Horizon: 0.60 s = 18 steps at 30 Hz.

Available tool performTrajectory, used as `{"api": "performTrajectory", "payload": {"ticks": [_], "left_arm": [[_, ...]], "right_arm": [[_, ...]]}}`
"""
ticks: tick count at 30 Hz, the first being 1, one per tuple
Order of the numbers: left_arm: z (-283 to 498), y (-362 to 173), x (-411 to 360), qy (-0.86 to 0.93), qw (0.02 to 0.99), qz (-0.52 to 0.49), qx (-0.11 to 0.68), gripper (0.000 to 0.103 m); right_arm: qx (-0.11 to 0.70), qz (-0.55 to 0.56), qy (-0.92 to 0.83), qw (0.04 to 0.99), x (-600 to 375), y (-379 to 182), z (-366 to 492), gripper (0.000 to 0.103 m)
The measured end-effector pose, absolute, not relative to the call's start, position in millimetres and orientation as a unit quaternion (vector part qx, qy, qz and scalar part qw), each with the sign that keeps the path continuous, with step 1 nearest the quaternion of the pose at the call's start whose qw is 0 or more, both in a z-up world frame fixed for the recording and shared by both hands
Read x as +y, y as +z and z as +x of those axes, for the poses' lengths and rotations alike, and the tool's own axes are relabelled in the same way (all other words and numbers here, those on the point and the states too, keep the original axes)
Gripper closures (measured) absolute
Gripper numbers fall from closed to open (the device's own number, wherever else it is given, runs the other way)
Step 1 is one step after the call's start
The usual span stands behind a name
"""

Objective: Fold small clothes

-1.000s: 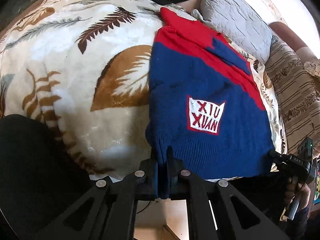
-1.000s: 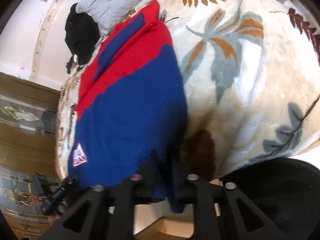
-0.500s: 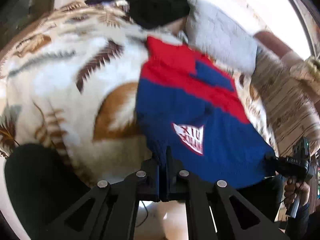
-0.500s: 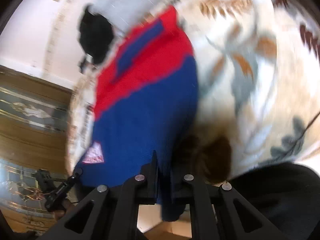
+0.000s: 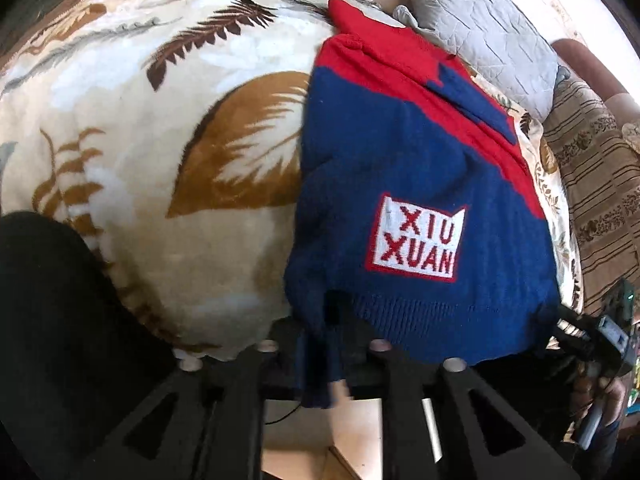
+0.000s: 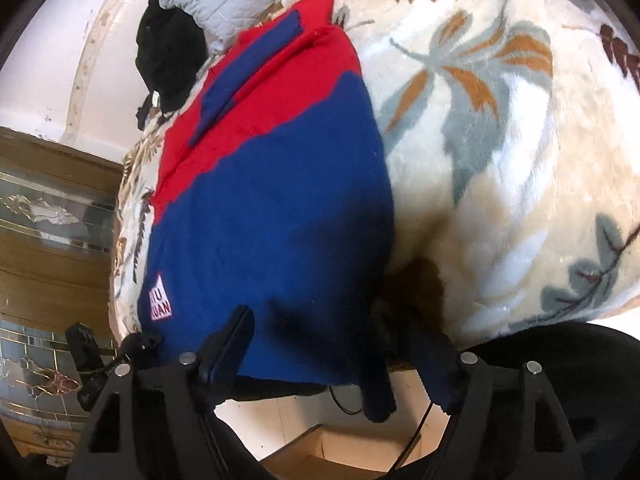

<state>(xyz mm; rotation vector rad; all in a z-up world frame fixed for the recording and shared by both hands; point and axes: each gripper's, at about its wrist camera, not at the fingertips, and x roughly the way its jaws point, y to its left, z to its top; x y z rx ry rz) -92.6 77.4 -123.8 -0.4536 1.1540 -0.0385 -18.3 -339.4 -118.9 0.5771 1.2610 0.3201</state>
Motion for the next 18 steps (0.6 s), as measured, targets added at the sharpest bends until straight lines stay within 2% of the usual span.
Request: {"api": "performTrajectory", "payload": {"ticks": [1, 2, 3, 4, 5, 6, 11, 16, 18], "left_arm": [[-93, -123, 73, -0.023, 0.815, -0.212, 0.539, 0.069], [-92, -121, 68, -0.028, 0.818, -0.202, 0.538, 0.066], [-90, -120, 67, -0.026, 0.821, -0.19, 0.539, 0.067], [-89, -119, 62, -0.025, 0.824, -0.17, 0.54, 0.076], [-90, -119, 59, -0.023, 0.827, -0.151, 0.541, 0.093], [-92, -114, 60, -0.026, 0.83, -0.147, 0.537, 0.099], [-106, -70, 78, -0.038, 0.866, -0.181, 0.464, 0.099], [-97, -119, 78, -0.034, 0.818, -0.193, 0.541, 0.099], [-102, -107, 80, -0.038, 0.828, -0.208, 0.519, 0.099]], "right_arm": [[0.581, 0.259, 0.137, 0.76, -341, -121, -20, 0.051], [0.584, 0.252, 0.123, 0.762, -343, -124, -20, 0.077], [0.583, 0.27, 0.131, 0.755, -349, -125, -20, 0.083], [0.582, 0.282, 0.138, 0.75, -353, -123, -21, 0.092], [0.577, 0.282, 0.144, 0.753, -354, -117, -23, 0.092], [0.569, 0.288, 0.15, 0.756, -355, -109, -25, 0.092], [0.503, 0.302, 0.168, 0.793, -361, -57, -32, 0.094], [0.566, 0.308, 0.14, 0.752, -356, -109, -24, 0.094], [0.556, 0.311, 0.15, 0.757, -353, -101, -27, 0.094]]}}
